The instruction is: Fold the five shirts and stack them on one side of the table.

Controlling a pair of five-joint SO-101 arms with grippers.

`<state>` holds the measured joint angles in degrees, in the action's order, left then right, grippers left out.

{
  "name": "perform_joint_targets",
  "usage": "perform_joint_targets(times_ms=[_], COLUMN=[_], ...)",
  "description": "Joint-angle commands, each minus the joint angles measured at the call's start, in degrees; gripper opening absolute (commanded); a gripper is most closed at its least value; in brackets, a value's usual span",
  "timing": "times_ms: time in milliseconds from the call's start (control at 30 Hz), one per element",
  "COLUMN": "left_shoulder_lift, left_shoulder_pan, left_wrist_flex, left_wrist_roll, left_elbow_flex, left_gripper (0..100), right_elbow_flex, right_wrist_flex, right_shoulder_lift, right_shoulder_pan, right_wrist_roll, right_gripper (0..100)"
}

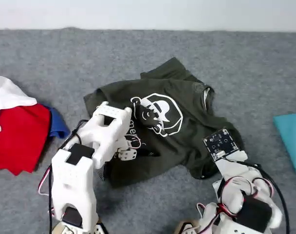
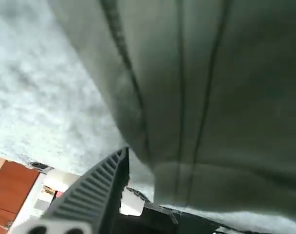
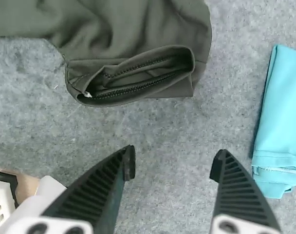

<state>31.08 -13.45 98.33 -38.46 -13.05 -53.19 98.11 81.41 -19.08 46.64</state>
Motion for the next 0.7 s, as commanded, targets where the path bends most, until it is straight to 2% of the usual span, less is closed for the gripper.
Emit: perform_joint_targets(times_ms=[0,233,400,667], left_shoulder_lift=[-0.26,0.26,-0.26,-0.35], left_shoulder_pan=[-3.43,-11.08,-9.05,-6.68], left_wrist_flex=[2.29,2.37,2.37,2.37], left_wrist_roll=[-1.32,-2.02,2.64,2.90], left_elbow_flex=[1.36,1.10,3.56,17.27], left_gripper=[75,75,75,75], right_elbow_flex=[0.44,-2.02,-2.11,-2.37], right_wrist_flex=[-1.01,-4.88,-5.85,-5.93], right_shoulder_lift=[0.13,0.13,0.13,0.13], right_shoulder_pan=[-0.57,-0.57,-0.57,-0.40], right_wrist_roll=[-0.26,-0.26,-0.26,-0.26], right_gripper=[25.6,25.6,25.6,25.6])
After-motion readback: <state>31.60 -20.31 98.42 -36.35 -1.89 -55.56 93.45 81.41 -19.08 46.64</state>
